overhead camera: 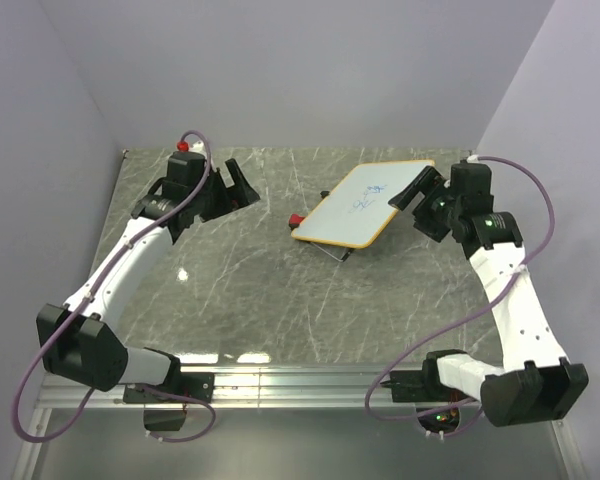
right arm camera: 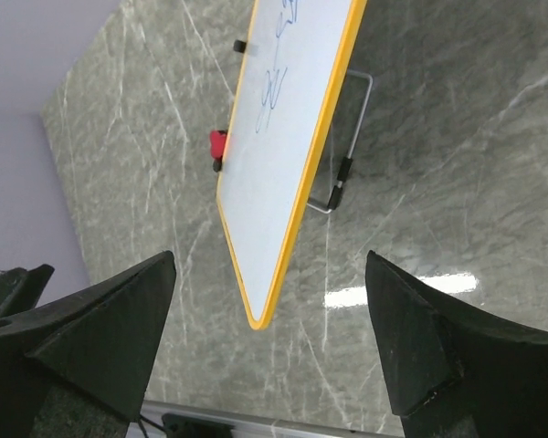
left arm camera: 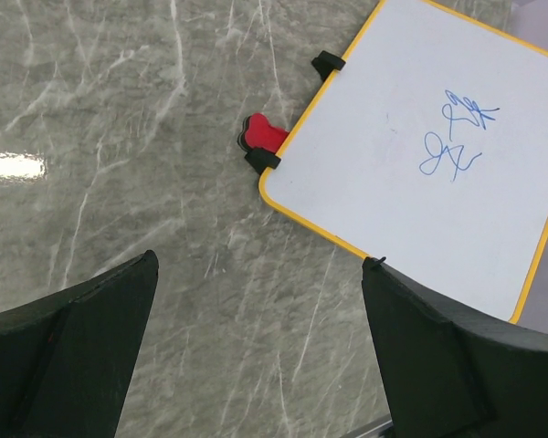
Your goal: Erase the whiteboard
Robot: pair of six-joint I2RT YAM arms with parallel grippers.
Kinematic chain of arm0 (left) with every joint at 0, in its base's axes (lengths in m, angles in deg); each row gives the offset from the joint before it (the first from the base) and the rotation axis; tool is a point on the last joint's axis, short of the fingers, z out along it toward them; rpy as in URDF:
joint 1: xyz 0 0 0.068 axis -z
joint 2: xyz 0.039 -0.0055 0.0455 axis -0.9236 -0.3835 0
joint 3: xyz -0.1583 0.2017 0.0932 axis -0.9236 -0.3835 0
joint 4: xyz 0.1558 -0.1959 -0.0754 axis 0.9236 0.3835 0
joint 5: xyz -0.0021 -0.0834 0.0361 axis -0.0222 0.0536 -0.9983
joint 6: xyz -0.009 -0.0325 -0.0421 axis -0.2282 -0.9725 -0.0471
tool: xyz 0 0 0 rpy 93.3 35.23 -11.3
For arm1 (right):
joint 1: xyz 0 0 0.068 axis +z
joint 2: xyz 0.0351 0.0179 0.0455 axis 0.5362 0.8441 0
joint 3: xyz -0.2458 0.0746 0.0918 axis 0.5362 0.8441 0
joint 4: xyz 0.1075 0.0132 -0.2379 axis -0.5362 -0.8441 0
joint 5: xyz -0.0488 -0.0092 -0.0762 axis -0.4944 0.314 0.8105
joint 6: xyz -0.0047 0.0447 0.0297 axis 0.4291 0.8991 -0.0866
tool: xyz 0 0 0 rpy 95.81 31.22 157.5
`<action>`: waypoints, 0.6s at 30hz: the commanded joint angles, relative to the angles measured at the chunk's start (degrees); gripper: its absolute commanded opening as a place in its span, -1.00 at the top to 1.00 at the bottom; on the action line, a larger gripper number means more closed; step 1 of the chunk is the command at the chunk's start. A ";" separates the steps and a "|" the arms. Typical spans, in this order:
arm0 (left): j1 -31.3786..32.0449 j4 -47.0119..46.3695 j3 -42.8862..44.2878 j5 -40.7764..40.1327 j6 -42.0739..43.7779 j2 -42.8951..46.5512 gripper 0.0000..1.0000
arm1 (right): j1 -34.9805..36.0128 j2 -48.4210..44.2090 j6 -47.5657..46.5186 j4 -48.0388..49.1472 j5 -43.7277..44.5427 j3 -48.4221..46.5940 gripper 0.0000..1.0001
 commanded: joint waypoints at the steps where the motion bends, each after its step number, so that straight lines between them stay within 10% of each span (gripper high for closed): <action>1: 0.63 -1.66 2.54 1.37 1.28 -0.68 -0.99 | 0.37 2.66 2.18 2.33 -1.88 -0.36 -0.80; 13: 0.72 -2.01 2.54 1.46 4.01 -2.79 -0.99 | 9.85 7.93 6.14 10.32 -2.67 6.41 -0.68; 18: 0.72 -1.66 2.10 1.37 4.89 -3.05 -0.98 | 13.63 14.43 3.42 10.07 -1.89 3.33 -0.32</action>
